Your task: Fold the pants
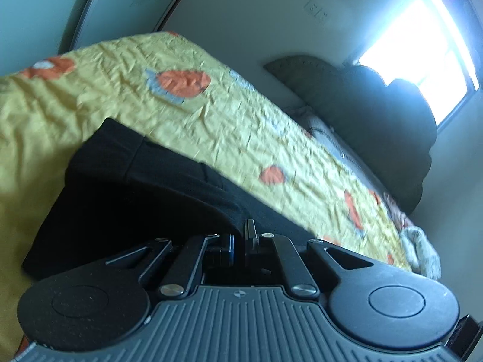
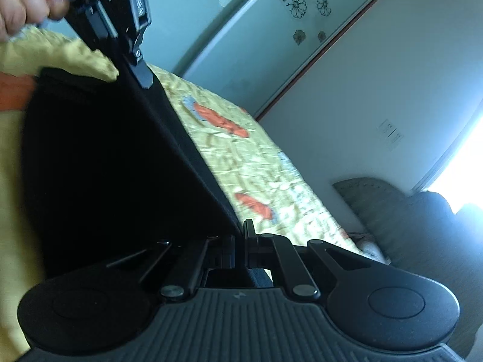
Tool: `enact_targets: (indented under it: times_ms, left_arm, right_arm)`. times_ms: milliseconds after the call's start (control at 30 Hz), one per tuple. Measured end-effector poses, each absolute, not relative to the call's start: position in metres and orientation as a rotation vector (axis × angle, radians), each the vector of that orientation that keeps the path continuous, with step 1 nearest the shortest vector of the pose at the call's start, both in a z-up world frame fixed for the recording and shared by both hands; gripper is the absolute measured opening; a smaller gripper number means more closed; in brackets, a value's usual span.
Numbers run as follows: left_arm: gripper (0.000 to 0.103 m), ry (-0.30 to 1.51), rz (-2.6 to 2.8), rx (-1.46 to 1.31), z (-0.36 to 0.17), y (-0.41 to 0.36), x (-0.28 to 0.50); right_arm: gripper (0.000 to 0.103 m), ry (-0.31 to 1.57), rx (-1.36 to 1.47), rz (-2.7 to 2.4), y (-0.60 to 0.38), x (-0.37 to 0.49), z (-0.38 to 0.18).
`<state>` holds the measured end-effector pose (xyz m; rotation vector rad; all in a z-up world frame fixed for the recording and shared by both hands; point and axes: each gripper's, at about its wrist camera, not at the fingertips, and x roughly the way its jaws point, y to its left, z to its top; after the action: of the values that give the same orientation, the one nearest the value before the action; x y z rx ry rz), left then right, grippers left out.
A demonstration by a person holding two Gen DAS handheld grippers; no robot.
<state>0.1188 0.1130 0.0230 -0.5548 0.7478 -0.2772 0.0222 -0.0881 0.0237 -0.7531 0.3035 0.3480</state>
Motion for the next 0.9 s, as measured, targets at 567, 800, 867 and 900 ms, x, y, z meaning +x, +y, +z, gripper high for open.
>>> enact_targets:
  times_ms: [567,800,867,900]
  left_arm:
    - [0.007,0.829,-0.252,-0.431,0.001,0.126,0.074]
    - [0.007,0.909,-0.221,-0.432,-0.021,0.127,0.08]
    - [0.008,0.919,-0.224,-0.423,-0.02,0.127,0.082]
    - [0.008,0.923,-0.224,-0.424,-0.019,0.128,0.082]
  right_arm:
    - [0.005,0.456,-0.693,0.467,-0.076,-0.008,-0.027]
    - [0.005,0.488,-0.672,0.475,-0.083,-0.033,-0.048]
    - [0.005,0.493,-0.653,0.476,-0.087,-0.036,-0.05]
    - [0.005,0.493,-0.648,0.475,-0.086,-0.035,-0.051]
